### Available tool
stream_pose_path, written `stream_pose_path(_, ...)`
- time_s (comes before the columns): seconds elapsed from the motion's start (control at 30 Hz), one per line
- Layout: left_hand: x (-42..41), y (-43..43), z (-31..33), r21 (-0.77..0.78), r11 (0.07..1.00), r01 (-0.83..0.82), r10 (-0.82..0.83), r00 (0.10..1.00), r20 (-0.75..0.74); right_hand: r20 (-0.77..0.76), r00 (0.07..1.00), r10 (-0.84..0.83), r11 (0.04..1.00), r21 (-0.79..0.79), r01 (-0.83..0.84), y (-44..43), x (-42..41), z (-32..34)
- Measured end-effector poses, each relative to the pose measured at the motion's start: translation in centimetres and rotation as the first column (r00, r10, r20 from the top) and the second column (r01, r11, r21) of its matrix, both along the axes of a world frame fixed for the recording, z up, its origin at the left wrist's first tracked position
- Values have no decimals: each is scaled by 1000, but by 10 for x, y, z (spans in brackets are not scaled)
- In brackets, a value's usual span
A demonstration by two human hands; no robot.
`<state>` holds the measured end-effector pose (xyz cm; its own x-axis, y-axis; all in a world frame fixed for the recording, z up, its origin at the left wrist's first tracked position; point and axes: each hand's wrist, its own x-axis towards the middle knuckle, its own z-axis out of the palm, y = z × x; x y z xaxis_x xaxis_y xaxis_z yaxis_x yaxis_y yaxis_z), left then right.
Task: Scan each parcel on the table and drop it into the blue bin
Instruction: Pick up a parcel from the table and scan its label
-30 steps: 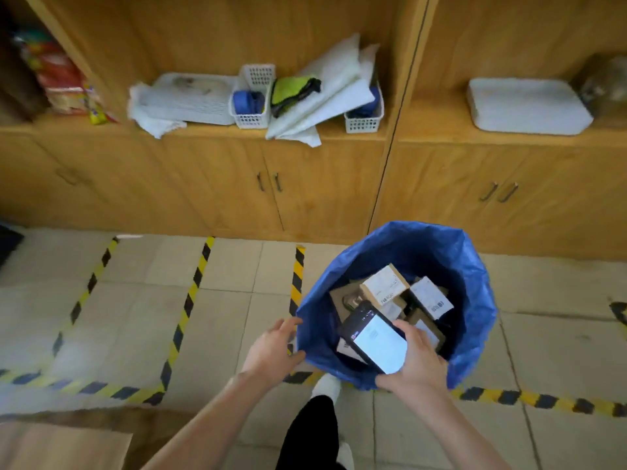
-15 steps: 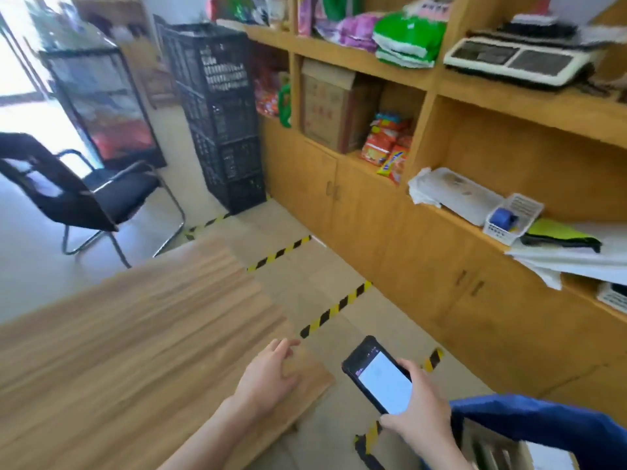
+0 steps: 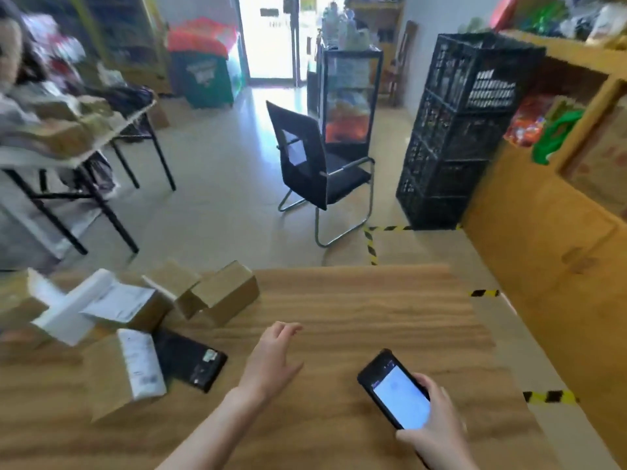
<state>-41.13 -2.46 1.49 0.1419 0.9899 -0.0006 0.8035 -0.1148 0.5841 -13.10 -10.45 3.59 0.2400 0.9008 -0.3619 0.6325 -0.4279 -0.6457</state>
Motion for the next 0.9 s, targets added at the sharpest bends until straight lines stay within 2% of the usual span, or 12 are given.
stream_pose_path(0.2, -110, -10, 1, 149, 943, -297, 300, 954, 9, 5, 966, 257, 966, -7, -257, 48, -102, -8)
stream_pose_path(0.23, -124, -12, -2, 128, 934, -333, 336, 942, -2, 4, 958, 285, 958, -11, -285, 52, -117, -8)
stream_pose_path(0.3, -149, -15, -11, -12, 928, -372, 371, 927, -55, -7, 943, 332, 943, -15, -332, 58, -143, -9)
stream_pose_path(0.4, -170, -17, -32, -277, 904, -324, 270, 938, -218, -17, 920, 392, 919, -36, -393, 62, -170, -12)
stream_pose_path(0.47, -175, -15, -45, -363, 897, -252, 131, 937, -325, -15, 912, 409, 911, -51, -409, 61, -181, -14)
stream_pose_path(0.53, -177, -10, -55, -380, 905, -191, 24, 915, -403, -1, 912, 411, 910, -59, -410, 59, -187, -17)
stream_pose_path(0.7, -179, 1, -69, -357, 931, -74, -125, 855, -503, 45, 909, 415, 906, -106, -409, 53, -185, -24)
stream_pose_path(0.9, -168, 8, -72, -326, 944, -44, -151, 822, -549, 102, 908, 407, 907, -167, -387, 50, -169, -28)
